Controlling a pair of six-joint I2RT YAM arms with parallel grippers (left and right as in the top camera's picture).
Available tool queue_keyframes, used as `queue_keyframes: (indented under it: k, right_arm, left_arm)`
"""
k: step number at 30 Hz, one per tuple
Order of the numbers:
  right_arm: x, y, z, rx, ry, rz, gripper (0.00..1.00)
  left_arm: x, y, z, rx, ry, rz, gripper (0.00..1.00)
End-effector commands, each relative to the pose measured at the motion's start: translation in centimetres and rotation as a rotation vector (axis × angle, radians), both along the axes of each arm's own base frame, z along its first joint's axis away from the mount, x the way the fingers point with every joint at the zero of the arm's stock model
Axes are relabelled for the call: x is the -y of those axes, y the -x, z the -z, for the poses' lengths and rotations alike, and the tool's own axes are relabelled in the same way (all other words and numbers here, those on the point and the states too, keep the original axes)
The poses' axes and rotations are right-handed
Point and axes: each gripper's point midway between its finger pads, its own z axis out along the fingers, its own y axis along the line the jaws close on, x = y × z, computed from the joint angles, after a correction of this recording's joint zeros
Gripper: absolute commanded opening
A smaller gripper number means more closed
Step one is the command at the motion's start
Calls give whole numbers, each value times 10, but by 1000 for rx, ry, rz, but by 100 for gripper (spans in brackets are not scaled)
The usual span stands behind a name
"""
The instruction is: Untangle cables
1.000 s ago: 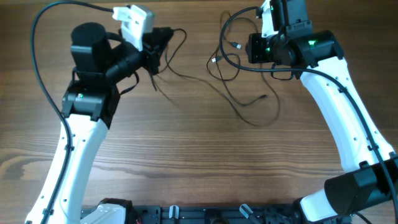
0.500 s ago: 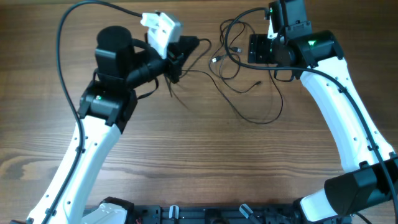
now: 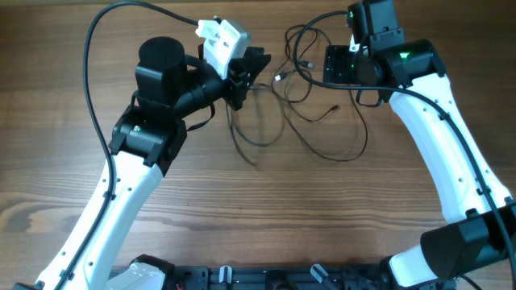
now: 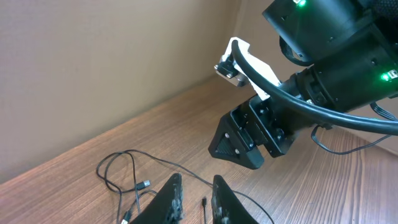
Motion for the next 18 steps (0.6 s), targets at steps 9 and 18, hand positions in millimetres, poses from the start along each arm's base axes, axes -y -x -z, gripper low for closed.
queue_keyframes:
  k: [9, 18]
  right_arm:
    - [-21, 15, 15, -116, -112, -37, 89]
    - [-26, 24, 81, -253, -78, 142, 99]
  left_arm:
    - [-74, -49, -5, 46, -80, -416, 38]
    - [-116, -59, 9, -13, -107, -512, 39]
